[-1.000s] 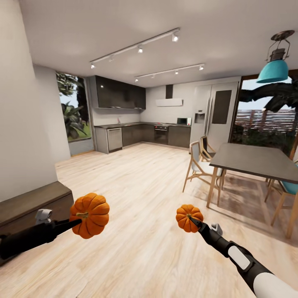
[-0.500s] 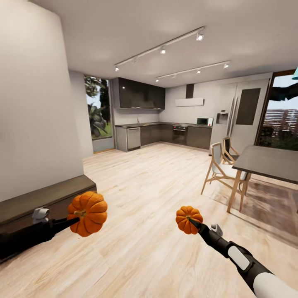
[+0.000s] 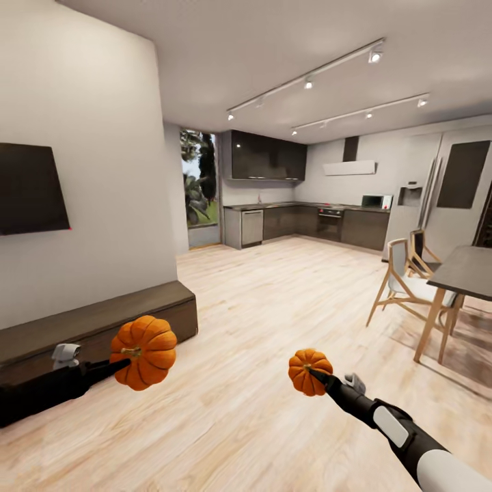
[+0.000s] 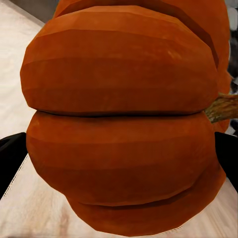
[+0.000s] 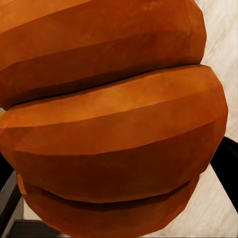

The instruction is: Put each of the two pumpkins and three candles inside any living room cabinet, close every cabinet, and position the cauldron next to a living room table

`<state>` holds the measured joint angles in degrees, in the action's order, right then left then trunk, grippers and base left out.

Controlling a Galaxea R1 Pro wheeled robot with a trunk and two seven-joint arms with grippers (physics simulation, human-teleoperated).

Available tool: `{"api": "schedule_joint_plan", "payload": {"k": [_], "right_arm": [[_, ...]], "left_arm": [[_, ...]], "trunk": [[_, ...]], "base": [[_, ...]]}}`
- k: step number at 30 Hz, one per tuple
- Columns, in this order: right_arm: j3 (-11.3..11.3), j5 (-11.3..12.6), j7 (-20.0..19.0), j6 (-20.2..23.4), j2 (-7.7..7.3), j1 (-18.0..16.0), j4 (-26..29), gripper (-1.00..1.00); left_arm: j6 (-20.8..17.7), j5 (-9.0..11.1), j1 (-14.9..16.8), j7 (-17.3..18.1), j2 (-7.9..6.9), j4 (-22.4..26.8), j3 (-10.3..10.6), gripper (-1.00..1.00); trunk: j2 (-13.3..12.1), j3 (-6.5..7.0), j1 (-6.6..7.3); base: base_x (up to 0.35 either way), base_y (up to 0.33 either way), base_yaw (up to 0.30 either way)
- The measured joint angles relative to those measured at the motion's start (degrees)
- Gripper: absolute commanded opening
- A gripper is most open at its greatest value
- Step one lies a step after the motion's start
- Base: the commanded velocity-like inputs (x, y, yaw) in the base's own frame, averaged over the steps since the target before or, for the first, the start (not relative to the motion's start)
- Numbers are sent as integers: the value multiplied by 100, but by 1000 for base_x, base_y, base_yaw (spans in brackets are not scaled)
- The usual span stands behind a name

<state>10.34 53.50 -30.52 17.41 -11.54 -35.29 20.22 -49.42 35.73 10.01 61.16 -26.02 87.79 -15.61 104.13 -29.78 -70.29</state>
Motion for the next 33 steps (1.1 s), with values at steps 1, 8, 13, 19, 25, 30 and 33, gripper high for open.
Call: {"api": "schedule_joint_plan", "payload": {"k": [1, 8, 13, 19, 25, 30, 33], "right_arm": [[15, 0, 9, 52, 0, 0, 15, -100], [727, 32, 24, 590, 45, 1, 672, -100], [902, 13, 33, 763, 384, 2, 846, -100], [1004, 5, 103, 1189, 488, 2, 1363, -100], [996, 21, 196, 1243, 610, 2, 1430, -100], [994, -5, 651, 1202, 894, 2, 1437, -100], [986, 14, 785, 1195, 922, 2, 1441, -100]], "left_arm": [[-1, 0, -1, 0, 0, 0, -2, -100], [-1, -2, -2, 1, 0, -1, -1, -100], [11, -12, -2, 0, 0, -19, -94, -100], [6, -39, -5, 0, 0, -45, -243, -100], [14, -71, -12, -8, 0, -50, -392, -100], [9, -85, -22, -10, 0, -52, -492, -100], [5, -60, -22, -10, 0, -51, -519, -100]], "trunk": [[0, 0, 0], [0, 0, 0], [0, 0, -1], [0, 0, -1], [0, 0, -3], [0, 0, -3], [0, 0, -2]], "base": [[-1, 0, 292], [0, 0, 292], [-85, 24, 292], [-103, 46, 292], [-238, 120, 292], [-278, 145, 292], [-165, 197, 292]]}}
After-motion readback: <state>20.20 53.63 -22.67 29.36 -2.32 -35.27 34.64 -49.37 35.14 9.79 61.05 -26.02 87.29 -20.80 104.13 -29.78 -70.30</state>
